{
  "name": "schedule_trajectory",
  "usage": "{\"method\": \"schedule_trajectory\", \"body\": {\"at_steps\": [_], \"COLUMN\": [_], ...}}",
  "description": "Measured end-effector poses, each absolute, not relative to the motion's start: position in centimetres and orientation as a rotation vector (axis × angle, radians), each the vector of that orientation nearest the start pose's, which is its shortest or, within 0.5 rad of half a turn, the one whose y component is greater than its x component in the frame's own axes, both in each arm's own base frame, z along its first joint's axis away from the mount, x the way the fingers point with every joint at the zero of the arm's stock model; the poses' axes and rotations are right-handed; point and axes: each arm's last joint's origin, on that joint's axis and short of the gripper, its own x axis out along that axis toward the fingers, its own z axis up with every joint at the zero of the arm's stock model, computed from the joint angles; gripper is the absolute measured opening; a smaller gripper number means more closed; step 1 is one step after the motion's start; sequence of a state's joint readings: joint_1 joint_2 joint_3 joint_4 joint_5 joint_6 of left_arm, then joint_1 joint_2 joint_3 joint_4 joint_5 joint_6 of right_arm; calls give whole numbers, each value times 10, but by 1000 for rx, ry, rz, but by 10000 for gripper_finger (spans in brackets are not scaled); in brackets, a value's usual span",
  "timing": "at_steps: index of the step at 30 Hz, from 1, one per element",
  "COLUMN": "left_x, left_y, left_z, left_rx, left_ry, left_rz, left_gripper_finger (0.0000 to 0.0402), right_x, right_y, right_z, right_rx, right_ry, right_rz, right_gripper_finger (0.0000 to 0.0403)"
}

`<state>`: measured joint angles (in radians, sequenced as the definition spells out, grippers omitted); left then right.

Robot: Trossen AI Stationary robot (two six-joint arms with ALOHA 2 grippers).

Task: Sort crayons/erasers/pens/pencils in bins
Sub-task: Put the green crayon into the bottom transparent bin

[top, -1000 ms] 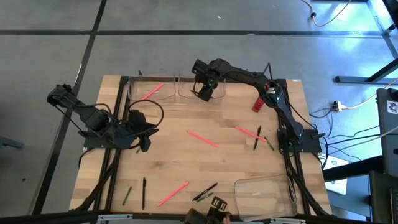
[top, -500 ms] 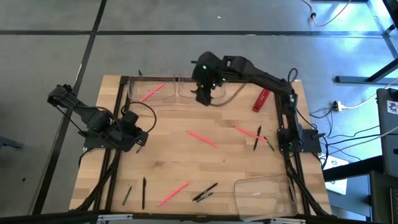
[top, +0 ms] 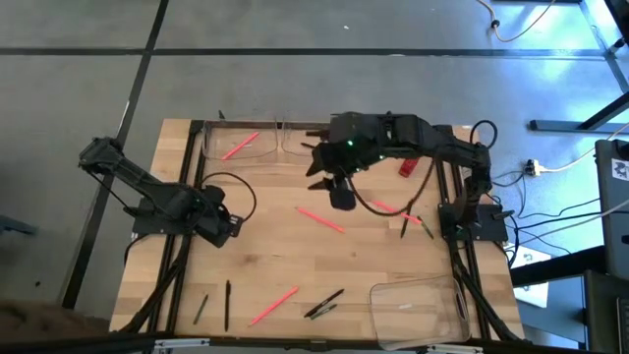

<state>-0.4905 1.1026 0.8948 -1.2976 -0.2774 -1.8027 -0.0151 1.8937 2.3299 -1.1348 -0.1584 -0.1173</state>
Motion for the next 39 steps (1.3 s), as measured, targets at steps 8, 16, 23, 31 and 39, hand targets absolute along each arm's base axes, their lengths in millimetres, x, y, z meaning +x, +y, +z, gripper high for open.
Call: {"method": "schedule_trajectory", "body": {"at_steps": [8, 16, 23, 31, 39], "left_x": [148, 138, 135, 133, 130], "left_y": [-62, -51, -48, -47, -46], "left_z": [202, 173, 164, 155, 141], "left_rx": [-1025, -969, -964, -945, -960], "left_ry": [1130, 1171, 1177, 1177, 1158], "left_rz": [919, 987, 1001, 980, 962], "left_gripper_finger": [80, 80, 80, 80, 80], "right_x": [369, 369, 369, 370, 370], "right_y": [19, 18, 18, 18, 18], "right_z": [458, 457, 457, 457, 457], "right_rx": [-94, -69, -70, -72, -75], "right_ry": [642, 647, 647, 648, 648], "right_rz": [231, 217, 218, 219, 220], "right_gripper_finger": [157, 157, 157, 157, 157]}}
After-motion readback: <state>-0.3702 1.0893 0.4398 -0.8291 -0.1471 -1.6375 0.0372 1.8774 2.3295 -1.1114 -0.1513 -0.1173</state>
